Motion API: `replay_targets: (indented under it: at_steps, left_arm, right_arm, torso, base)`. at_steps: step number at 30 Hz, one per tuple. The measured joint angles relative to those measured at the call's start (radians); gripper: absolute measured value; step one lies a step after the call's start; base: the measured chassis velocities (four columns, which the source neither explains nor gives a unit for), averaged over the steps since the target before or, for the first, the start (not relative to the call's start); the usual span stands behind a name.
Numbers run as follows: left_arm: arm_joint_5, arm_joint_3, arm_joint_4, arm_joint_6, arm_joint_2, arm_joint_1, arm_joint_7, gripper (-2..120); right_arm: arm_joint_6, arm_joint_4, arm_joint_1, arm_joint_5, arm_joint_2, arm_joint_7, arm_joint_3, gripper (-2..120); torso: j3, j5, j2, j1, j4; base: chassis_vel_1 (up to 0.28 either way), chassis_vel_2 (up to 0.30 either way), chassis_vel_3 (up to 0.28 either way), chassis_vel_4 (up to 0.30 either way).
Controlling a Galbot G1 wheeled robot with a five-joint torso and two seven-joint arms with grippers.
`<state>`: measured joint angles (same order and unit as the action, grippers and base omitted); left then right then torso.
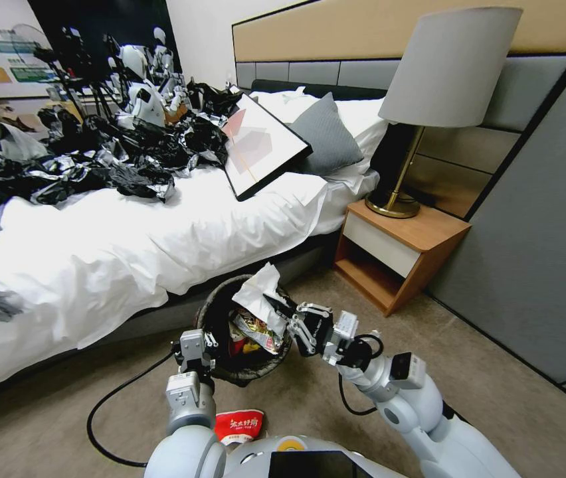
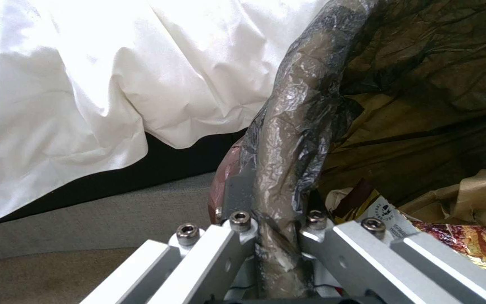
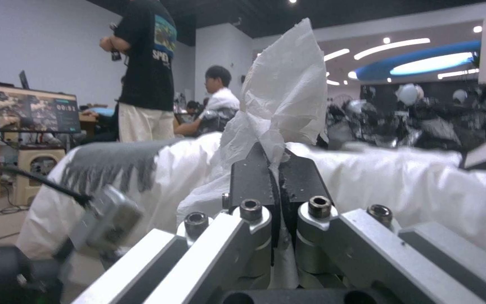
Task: Pick up the trash bin, then pick up the garbage from the floor and place it into the trash bin.
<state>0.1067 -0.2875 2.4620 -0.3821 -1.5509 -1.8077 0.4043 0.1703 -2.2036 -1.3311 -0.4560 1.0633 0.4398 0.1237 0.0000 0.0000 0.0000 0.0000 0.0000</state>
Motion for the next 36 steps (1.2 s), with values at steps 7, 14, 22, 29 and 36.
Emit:
replay_targets:
  at_steps: [7, 14, 22, 29, 36]
  left_arm:
    - [0.0, 0.0, 0.0, 0.0, 0.0, 0.0, 0.0, 0]
    - [0.0, 0.0, 0.0, 0.0, 0.0, 0.0, 0.0, 0]
    - [0.0, 0.0, 0.0, 0.0, 0.0, 0.0, 0.0, 0]
    - [0.0, 0.0, 0.0, 0.0, 0.0, 0.0, 0.0, 0]
    - [0.0, 0.0, 0.0, 0.0, 0.0, 0.0, 0.0, 0]
  right_arm:
    - [-0.003, 0.12, 0.065, 0.013, 0.029, -0.027, -0.05, 0]
    - [-0.011, 0.193, 0.108, 0.013, 0.048, -0.041, -0.077, 0]
    - [-0.023, 0.259, 0.131, 0.04, 0.069, -0.081, -0.104, 0]
    - [-0.028, 0.267, 0.124, 0.067, 0.076, -0.091, -0.118, 25]
    - [-0.028, 0.264, 0.11, 0.077, 0.074, -0.091, -0.12, 48]
  torso:
    - [0.0, 0.0, 0.0, 0.0, 0.0001]
    - [0.0, -0.0001, 0.0, 0.0, 0.0001]
    - [0.0, 0.0, 0.0, 0.0, 0.0]
    - [0.0, 0.0, 0.0, 0.0, 0.0001]
    - [0.0, 0.0, 0.0, 0.0, 0.0]
  base:
    - [0.0, 0.0, 0.0, 0.0]
    - [0.0, 0.0, 0.0, 0.0]
    - [0.0, 0.0, 0.0, 0.0]
    - [0.0, 0.0, 0.0, 0.0]
    - [0.0, 0.0, 0.0, 0.0]
